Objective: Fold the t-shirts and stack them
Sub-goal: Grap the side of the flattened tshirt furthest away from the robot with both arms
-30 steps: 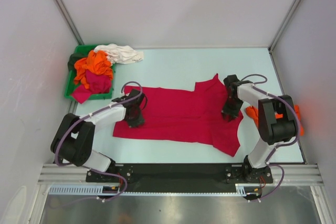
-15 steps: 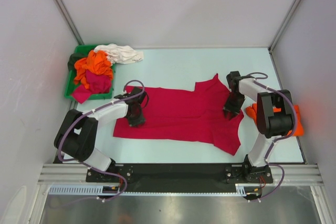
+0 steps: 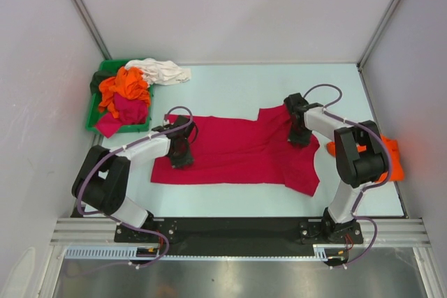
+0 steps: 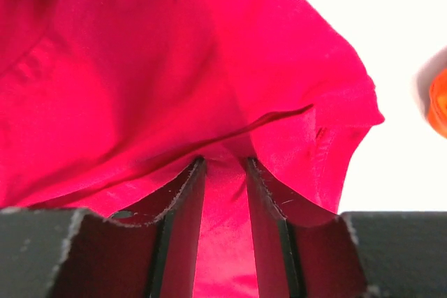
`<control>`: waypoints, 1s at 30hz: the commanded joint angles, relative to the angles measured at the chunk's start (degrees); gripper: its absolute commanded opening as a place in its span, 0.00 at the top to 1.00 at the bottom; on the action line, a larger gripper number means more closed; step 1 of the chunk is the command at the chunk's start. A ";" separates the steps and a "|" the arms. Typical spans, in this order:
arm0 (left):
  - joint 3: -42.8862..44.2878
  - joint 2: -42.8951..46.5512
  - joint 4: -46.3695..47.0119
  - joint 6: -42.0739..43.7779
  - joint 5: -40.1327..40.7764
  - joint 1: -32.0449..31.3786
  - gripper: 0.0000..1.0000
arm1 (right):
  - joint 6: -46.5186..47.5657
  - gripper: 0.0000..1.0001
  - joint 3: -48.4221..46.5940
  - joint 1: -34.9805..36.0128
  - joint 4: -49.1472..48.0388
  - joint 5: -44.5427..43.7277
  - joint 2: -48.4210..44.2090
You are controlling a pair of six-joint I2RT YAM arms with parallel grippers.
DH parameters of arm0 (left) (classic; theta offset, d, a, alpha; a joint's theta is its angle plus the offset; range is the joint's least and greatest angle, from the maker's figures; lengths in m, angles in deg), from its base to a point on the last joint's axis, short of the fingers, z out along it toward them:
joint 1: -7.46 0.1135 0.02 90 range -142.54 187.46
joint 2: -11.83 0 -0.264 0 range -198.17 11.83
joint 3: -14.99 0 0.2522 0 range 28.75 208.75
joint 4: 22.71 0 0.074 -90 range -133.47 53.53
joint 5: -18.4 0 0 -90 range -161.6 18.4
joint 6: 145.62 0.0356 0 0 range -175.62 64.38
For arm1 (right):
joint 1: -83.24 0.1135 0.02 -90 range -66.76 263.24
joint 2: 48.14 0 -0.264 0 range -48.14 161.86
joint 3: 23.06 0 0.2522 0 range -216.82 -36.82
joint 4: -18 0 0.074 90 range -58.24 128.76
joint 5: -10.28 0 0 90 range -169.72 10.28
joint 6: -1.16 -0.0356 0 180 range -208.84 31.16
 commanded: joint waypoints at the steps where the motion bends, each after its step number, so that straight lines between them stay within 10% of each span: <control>1: 0.77 0.80 2.04 1.97 2.10 0.31 0.63 | -1.46 0.63 4.09 2.74 -15.47 -5.91 -2.90; 14: 2.00 1.50 2.31 2.68 3.94 0.31 0.60 | -5.15 0.68 13.58 7.67 -6.24 -10.23 -21.80; 16: 3.31 1.24 2.13 2.76 4.20 0.31 0.60 | -5.50 1.00 15.95 8.38 -5.63 -11.10 -26.54; 22: 8.06 0.80 2.39 4.08 6.40 0.31 0.58 | -3.75 1.00 18.77 8.91 -6.75 -10.58 -33.76; 25: 10.60 -0.69 3.01 4.35 10.09 0.49 0.33 | -3.13 1.00 19.13 8.56 -9.12 -10.75 -31.84; 30: 15.96 -7.89 5.20 3.73 6.85 4.35 0.35 | -3.04 1.00 17.55 6.27 -14.23 -7.15 -24.28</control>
